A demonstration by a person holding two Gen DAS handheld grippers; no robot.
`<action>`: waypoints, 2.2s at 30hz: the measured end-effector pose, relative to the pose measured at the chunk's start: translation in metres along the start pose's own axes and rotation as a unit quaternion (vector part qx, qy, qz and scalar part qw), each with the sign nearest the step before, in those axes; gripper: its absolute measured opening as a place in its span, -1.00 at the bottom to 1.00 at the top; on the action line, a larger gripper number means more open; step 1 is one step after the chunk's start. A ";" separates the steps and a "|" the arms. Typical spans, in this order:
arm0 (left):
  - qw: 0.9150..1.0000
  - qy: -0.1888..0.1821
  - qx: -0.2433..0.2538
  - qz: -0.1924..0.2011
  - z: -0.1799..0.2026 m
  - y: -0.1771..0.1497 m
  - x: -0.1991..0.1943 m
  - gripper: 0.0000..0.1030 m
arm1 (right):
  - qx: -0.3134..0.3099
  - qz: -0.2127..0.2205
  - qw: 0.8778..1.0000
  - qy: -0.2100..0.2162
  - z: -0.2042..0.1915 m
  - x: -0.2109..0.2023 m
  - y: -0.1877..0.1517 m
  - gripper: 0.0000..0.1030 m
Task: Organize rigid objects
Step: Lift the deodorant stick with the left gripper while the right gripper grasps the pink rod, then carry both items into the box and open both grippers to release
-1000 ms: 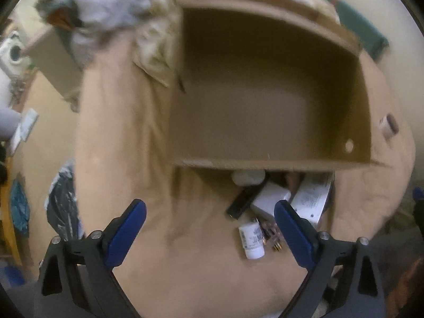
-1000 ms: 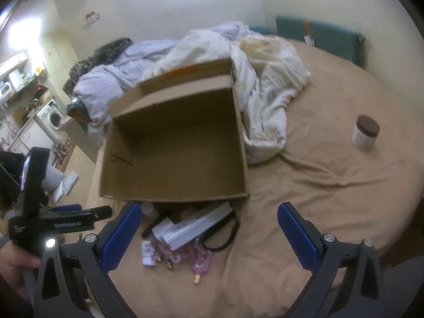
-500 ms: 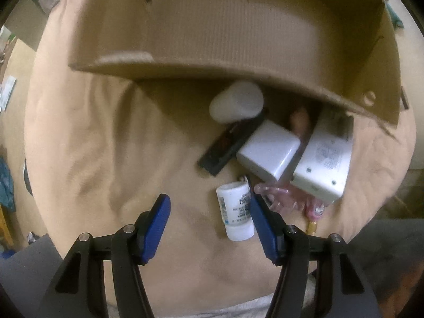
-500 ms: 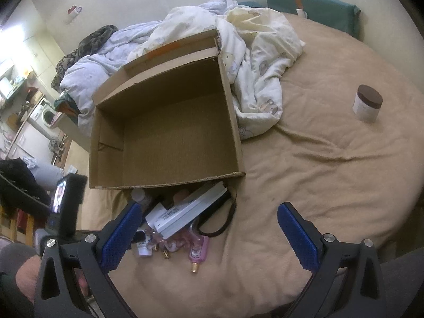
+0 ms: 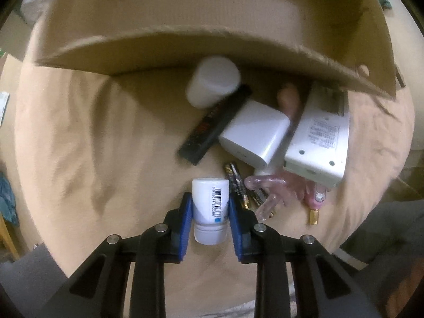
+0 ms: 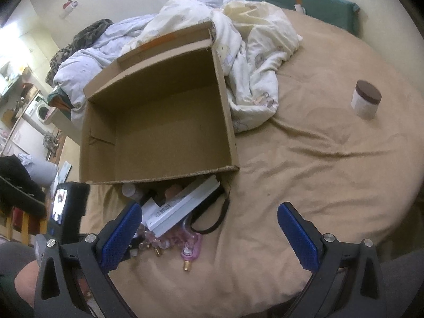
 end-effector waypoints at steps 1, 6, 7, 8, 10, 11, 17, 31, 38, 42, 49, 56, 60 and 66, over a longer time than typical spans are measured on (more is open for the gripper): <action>1.000 0.002 -0.006 0.008 -0.005 0.001 -0.009 -0.53 | -0.001 -0.009 1.000 0.004 -0.001 0.003 -0.002 1.00; 0.995 0.010 -0.052 0.082 -0.025 0.012 -0.056 -0.53 | -0.016 -0.099 0.994 0.039 -0.017 0.031 -0.029 1.00; 0.993 0.009 -0.062 0.096 -0.030 0.014 -0.063 -0.53 | -0.016 -0.119 0.992 0.049 -0.022 0.038 -0.034 1.00; 0.992 0.011 -0.069 0.105 -0.033 0.015 -0.070 -0.53 | -0.017 -0.136 0.989 0.054 -0.027 0.044 -0.039 1.00; 0.989 0.013 -0.085 0.123 -0.038 0.014 -0.075 -0.53 | -0.024 -0.159 0.985 0.055 -0.038 0.056 -0.048 1.00; 0.986 0.016 -0.097 0.132 -0.044 0.015 -0.087 -0.53 | -0.032 -0.167 0.984 0.052 -0.043 0.063 -0.052 1.00; 0.980 0.013 -0.125 0.153 -0.064 0.022 -0.115 -0.53 | -0.085 -0.196 0.977 0.013 -0.067 0.100 -0.071 1.00; 0.986 0.027 -0.094 0.138 -0.053 0.027 -0.118 -0.53 | -0.180 -0.222 0.957 -0.045 -0.087 0.140 -0.088 1.00; 0.986 0.028 -0.094 0.135 -0.054 0.028 -0.115 -0.53 | -0.209 -0.207 0.956 -0.018 -0.097 0.126 -0.091 1.00; 0.986 0.032 -0.091 0.135 -0.054 0.029 -0.115 -0.53 | -0.197 -0.215 0.956 0.012 -0.099 0.107 -0.083 1.00; 0.986 0.038 -0.091 0.134 -0.056 0.027 -0.114 -0.53 | -0.183 -0.206 0.960 0.044 -0.082 0.061 -0.075 1.00; 0.984 0.054 -0.076 0.149 -0.055 0.025 -0.121 -0.53 | -0.144 -0.173 0.972 0.062 -0.081 0.034 -0.066 1.00; 0.982 0.053 -0.058 0.172 -0.049 0.029 -0.132 -0.53 | -0.116 -0.141 0.980 0.076 -0.081 0.019 -0.039 1.00; 0.973 0.038 -0.027 0.227 -0.034 0.046 -0.160 -0.53 | -0.104 -0.070 0.987 0.099 -0.080 0.001 0.018 1.00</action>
Point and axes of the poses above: each gripper's, at about its wrist camera, not at the fingertips, and x roughly the way its jaws point, z to its right, y to its top, the point moved 6 cm from there along x, roughly the way its jaws point, and after that the axes turned 8 degrees about z, right-handed, at the moved point
